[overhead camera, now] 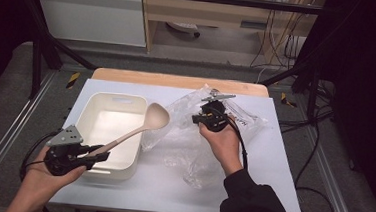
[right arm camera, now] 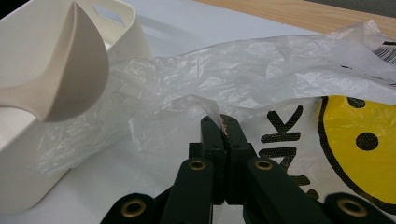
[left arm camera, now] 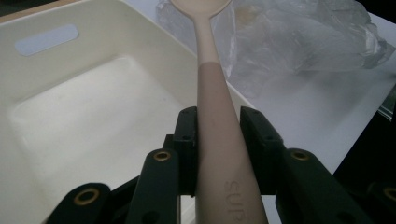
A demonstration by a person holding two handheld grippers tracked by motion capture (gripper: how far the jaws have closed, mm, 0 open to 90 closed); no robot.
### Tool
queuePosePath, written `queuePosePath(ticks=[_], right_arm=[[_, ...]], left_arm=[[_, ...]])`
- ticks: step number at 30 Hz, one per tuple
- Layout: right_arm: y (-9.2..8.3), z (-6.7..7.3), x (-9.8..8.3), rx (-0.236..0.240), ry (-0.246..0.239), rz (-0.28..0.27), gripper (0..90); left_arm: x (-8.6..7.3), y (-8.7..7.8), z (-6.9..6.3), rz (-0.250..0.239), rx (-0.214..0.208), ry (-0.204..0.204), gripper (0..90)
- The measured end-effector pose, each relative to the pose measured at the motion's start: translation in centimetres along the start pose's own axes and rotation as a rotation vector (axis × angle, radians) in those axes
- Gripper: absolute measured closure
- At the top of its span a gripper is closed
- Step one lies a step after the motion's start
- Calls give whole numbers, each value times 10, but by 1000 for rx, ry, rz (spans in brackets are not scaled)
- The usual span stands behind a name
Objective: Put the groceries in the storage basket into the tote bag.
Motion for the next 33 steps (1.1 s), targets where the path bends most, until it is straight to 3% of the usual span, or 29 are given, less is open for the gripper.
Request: queuePosePath(ticks=[8, 23, 33], right_arm=[[-2, -2, 0, -2, 3, -2, 900], [-7, -6, 0, -2, 10, -3, 900], [-8, -7, 0, -3, 11, -4, 900]], left_arm=[[6, 0, -17, -20, -28, 22, 689], [9, 14, -43, 9, -82, 66, 689], [8, 25, -52, 29, -80, 73, 690]])
Point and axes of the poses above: each handheld gripper's, and its own axes: y roughly forward along the jaws, x roughly out of its top, z roughly to its left, the point moved 3 cm from there along y, roughly forward along the jaws, and after that the axes turned 4 degrees about z, right-handed, at the moved point
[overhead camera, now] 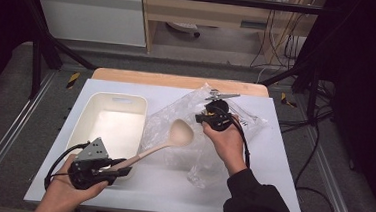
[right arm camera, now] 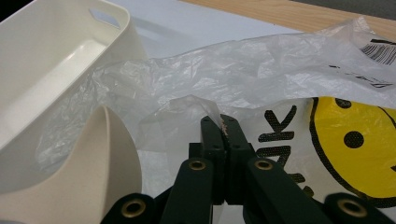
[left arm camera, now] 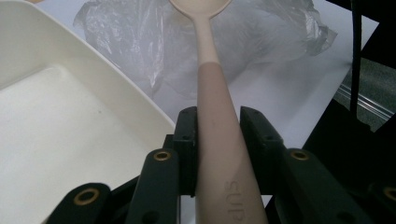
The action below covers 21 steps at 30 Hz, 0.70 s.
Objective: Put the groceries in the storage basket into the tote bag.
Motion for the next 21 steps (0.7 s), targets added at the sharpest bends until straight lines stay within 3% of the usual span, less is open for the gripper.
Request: queuePosePath(ticks=[9, 21], right_arm=[[-1, -1, 0, 0, 1, -3, 900], [-4, -1, -1, 1, 0, -6, 900]], left_arm=[[1, 17, -7, 17, -17, 2, 690], [11, 49, -16, 38, 1, 23, 690]])
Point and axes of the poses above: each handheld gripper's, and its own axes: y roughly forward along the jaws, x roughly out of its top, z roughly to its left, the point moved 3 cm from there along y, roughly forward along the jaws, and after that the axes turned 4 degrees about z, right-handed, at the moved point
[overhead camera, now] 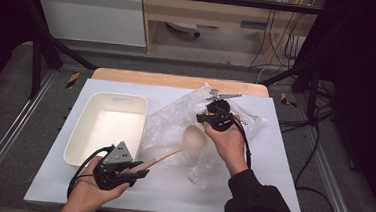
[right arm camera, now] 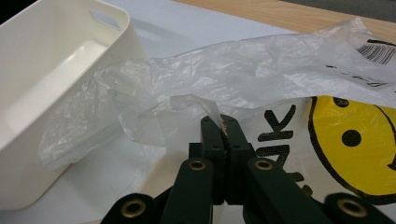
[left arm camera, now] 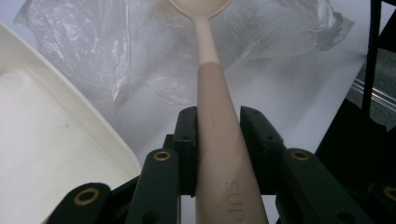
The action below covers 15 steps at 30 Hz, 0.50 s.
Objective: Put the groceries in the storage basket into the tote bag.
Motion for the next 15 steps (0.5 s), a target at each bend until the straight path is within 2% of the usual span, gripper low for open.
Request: queuePosePath(ticks=[15], right_arm=[[-5, -2, -2, 0, -6, -2, 900]], left_arm=[[12, 27, 0, -1, 11, -13, 690]])
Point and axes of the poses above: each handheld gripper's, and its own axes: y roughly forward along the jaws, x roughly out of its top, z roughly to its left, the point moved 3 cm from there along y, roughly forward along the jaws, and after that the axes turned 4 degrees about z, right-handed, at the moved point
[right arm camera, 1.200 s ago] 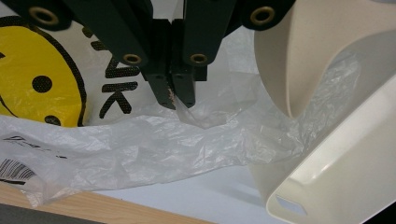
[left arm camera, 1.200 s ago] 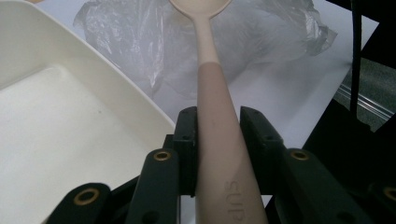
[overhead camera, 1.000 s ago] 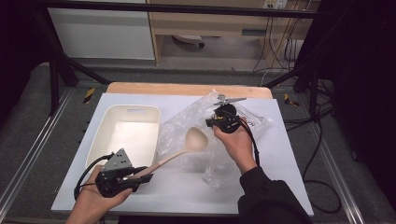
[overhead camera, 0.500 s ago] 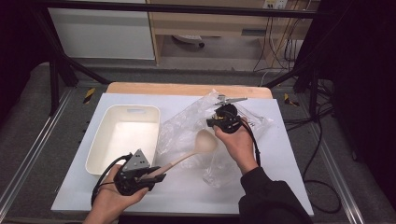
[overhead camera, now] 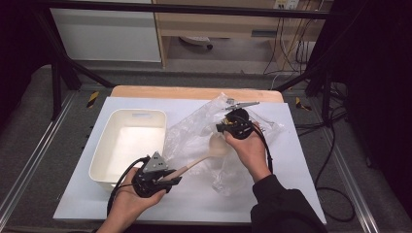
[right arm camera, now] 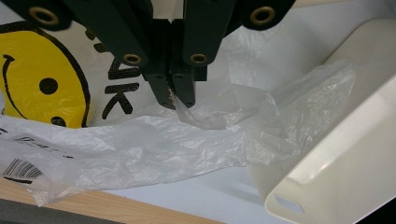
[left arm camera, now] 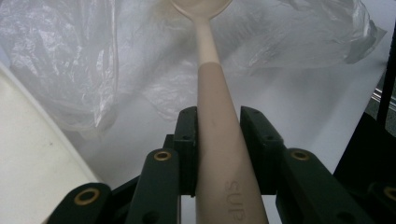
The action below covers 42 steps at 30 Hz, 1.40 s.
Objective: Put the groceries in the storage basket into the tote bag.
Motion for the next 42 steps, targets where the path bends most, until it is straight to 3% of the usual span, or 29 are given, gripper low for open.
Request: queuePosePath(ticks=[25, 34, 42], right_arm=[[-4, -2, -3, -1, -9, 3, 900], [-6, -1, -5, 1, -12, 10, 900], [-8, -1, -7, 3, -15, 6, 900]], left_arm=[[22, 47, -4, 0, -7, -2, 690], [34, 63, -5, -21, -21, -3, 689], [42, 79, -4, -6, -23, 4, 690]])
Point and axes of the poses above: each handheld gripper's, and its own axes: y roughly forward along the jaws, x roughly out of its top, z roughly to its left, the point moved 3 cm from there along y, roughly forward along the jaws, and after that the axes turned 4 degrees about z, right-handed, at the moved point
